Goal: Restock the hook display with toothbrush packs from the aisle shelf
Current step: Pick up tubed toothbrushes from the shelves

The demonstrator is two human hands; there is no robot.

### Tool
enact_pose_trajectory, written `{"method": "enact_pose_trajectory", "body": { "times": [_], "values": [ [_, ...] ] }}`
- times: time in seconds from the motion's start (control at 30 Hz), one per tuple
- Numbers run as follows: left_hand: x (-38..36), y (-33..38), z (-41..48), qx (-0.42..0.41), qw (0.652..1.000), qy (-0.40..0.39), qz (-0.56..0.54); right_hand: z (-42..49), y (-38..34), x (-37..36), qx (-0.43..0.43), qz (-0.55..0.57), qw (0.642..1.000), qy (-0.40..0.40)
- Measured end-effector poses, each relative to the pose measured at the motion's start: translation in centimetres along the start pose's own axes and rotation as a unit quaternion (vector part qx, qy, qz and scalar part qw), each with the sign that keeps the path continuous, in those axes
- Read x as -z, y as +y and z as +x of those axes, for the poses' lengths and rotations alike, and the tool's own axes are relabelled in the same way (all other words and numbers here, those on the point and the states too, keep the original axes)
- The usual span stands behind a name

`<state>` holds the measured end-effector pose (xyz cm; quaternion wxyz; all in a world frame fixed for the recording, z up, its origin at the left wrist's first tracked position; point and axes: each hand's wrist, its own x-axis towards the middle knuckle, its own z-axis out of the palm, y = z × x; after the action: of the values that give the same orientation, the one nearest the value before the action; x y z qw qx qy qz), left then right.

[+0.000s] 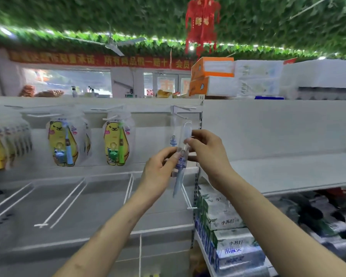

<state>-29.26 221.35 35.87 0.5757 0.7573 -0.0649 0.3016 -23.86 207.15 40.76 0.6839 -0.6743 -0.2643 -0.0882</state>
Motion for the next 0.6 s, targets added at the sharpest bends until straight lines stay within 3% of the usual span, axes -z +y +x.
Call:
{"method": "enact_pose_trajectory", "body": {
  "times": [0.27,0.6],
  "values": [
    [-1.1,0.6,-0.1,0.027,0.999,0.032,-0.009,1.3,0.9,0.5,-0.007,-0.002,0.999,-0.038],
    [-1.4,-3.4,6.6,0.064,0.993,0.035,0.093,7.5,5.0,-1.2,-0.029,-0.046,0.998,-0.023]
  ]
}}
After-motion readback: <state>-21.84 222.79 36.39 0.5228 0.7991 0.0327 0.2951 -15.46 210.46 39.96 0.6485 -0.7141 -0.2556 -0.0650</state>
